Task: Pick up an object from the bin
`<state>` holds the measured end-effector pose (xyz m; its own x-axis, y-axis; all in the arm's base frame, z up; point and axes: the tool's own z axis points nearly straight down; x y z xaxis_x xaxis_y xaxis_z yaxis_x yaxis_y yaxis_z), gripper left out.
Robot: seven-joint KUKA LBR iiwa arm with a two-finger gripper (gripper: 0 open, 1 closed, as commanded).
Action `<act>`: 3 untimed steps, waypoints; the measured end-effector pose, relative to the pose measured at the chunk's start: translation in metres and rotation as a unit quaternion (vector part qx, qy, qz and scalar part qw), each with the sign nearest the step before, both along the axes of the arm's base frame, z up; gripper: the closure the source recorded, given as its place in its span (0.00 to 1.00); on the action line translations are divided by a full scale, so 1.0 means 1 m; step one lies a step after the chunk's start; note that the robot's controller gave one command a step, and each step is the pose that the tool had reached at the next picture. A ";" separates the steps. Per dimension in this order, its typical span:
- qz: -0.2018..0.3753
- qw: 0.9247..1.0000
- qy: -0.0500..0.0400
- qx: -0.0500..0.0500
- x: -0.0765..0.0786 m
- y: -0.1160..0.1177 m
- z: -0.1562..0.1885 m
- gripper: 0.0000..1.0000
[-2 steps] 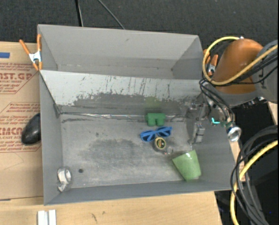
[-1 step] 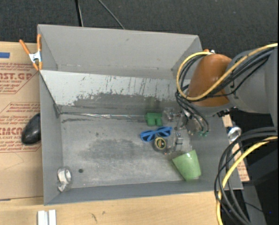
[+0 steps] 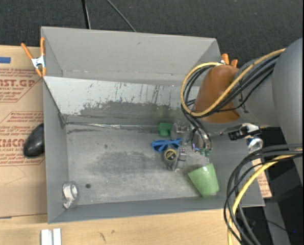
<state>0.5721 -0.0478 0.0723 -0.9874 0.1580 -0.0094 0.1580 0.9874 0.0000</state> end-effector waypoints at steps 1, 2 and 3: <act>0.000 1.000 0.002 0.000 -0.001 -0.001 0.000 1.00; 0.042 0.999 -0.001 -0.001 0.008 -0.002 0.145 1.00; 0.025 1.000 0.008 0.002 -0.036 0.036 0.089 1.00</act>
Offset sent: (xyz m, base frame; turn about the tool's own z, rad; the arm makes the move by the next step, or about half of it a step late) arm 0.0000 0.0000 0.0000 0.0000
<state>0.5363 -0.0113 0.1608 -0.9941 0.1087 0.0066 0.1087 0.9941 0.0018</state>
